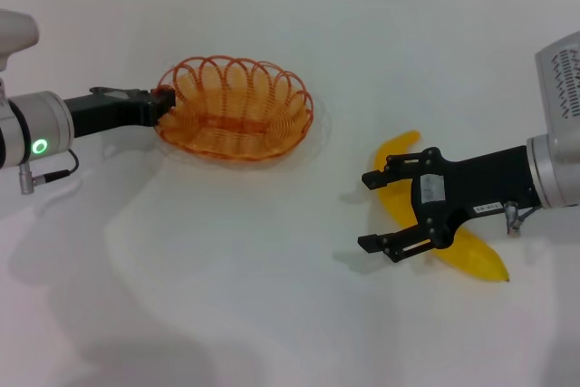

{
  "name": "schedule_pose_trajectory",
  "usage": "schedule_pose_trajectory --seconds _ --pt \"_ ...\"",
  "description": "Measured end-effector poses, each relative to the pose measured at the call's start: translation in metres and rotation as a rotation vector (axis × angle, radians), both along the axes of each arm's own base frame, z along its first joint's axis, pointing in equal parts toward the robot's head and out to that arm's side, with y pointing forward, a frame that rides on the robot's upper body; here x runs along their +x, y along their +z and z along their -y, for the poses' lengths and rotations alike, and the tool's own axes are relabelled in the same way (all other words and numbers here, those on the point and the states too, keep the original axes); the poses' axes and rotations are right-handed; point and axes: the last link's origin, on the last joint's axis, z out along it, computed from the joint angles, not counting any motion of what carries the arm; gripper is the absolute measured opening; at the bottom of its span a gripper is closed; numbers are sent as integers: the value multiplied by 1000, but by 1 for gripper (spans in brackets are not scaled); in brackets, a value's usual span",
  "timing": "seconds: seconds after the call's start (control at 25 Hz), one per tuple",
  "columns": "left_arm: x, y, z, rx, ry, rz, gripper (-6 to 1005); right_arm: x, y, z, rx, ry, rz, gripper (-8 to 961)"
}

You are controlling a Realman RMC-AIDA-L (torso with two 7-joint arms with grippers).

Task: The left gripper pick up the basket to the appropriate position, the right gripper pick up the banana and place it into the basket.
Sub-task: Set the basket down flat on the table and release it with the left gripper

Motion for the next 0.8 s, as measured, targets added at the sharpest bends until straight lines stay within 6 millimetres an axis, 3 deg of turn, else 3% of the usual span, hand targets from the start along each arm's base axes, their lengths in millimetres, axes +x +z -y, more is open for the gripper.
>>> schedule_pose_trajectory --seconds 0.32,0.56,0.64,0.8 --pt "-1 -1 1 -1 4 2 80 0 0 0 0 3 1 849" --pt "-3 0 3 17 -7 7 165 2 -2 1 -6 -2 0 848" --pt "-4 1 4 29 -14 10 264 2 -2 1 -7 -3 -1 848" --pt "-5 2 4 40 -27 10 342 2 -2 1 -6 -2 -1 847"
